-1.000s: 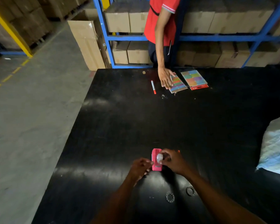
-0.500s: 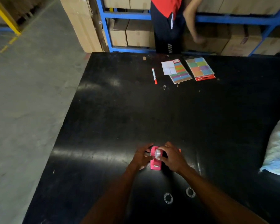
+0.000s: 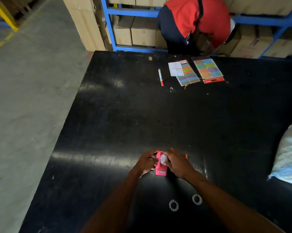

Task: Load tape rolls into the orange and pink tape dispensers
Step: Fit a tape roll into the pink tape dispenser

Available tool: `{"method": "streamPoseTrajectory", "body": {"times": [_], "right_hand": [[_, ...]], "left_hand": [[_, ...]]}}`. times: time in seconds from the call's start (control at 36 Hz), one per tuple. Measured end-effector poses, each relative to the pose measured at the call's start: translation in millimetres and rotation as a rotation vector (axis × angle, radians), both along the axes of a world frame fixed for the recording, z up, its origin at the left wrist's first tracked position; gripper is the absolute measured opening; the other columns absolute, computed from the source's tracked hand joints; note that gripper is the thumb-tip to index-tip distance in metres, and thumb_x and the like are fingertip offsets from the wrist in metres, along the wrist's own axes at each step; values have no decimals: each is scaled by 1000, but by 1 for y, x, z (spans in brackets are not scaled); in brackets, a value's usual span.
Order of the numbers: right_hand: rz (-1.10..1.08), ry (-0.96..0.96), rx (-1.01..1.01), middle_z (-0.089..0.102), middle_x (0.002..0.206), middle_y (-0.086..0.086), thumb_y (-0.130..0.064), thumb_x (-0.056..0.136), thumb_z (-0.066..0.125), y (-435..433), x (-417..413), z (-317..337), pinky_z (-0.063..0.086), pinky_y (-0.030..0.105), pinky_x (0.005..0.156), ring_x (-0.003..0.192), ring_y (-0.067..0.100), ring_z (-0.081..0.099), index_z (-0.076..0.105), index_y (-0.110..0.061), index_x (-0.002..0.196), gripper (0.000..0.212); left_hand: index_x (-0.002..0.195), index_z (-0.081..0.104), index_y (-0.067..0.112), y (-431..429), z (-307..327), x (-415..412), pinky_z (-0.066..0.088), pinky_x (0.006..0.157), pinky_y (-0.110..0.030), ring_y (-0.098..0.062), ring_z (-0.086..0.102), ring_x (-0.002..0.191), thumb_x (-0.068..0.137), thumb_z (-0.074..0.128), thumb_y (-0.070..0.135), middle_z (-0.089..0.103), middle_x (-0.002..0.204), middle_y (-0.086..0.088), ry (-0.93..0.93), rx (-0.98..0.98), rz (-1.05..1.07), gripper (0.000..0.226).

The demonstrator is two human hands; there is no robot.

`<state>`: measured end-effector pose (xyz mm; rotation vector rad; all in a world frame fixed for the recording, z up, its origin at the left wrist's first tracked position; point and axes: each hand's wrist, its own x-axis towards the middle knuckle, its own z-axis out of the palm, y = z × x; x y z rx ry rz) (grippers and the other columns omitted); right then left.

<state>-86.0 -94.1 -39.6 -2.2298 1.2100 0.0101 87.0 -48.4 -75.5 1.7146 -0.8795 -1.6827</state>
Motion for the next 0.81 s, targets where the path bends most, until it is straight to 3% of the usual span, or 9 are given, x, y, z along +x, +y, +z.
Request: {"method": "streamPoseTrajectory", "body": {"times": [0.11, 0.22, 0.33, 0.53, 0.72, 0.81], "right_hand": [[-22, 2, 22, 56, 125, 6, -26, 94, 59, 1, 2, 3, 45, 34, 97, 116, 21, 53, 53, -15, 128, 36], [-47, 0, 33, 56, 122, 5, -28, 93, 61, 1, 2, 6, 46, 33, 94, 113, 20, 55, 55, -14, 125, 35], [-48, -2, 40, 56, 120, 6, -28, 93, 60, 0, 1, 8, 45, 32, 93, 112, 19, 55, 56, -13, 123, 33], [-48, -4, 57, 55, 122, 5, -30, 94, 59, 2, 2, 12, 46, 32, 94, 113, 18, 54, 55, -15, 124, 33], [-43, 0, 63, 55, 121, 6, -23, 94, 60, 2, 2, 14, 46, 32, 93, 109, 19, 55, 55, -13, 121, 30], [-49, 7, 76, 55, 121, 6, -21, 93, 61, 2, 4, 15, 45, 31, 92, 109, 19, 55, 56, -12, 121, 30]], "left_hand": [[132, 55, 22, 0, 3, -3, 55, 70, -30, -28, 66, 98, 96, 54, 13, 64, 119, -13, -1, 4, 4, 37], [128, 56, 24, 1, 3, -9, 53, 67, -32, -22, 64, 88, 95, 56, 15, 64, 108, -9, -16, -3, 8, 35], [126, 57, 24, 2, 3, -12, 55, 63, -25, -23, 63, 92, 94, 59, 16, 64, 113, -13, -51, -22, 15, 33], [124, 59, 13, 0, 8, -11, 48, 57, -13, -15, 60, 84, 92, 61, 10, 63, 99, -2, -70, -59, 17, 32], [119, 58, 8, -5, 11, -11, 48, 62, -18, -19, 60, 86, 90, 62, 4, 61, 92, 0, -120, -79, 2, 29], [116, 59, 11, -6, 12, -11, 55, 73, -32, -26, 62, 92, 88, 67, 9, 62, 98, -6, -148, -90, -23, 29]]}}
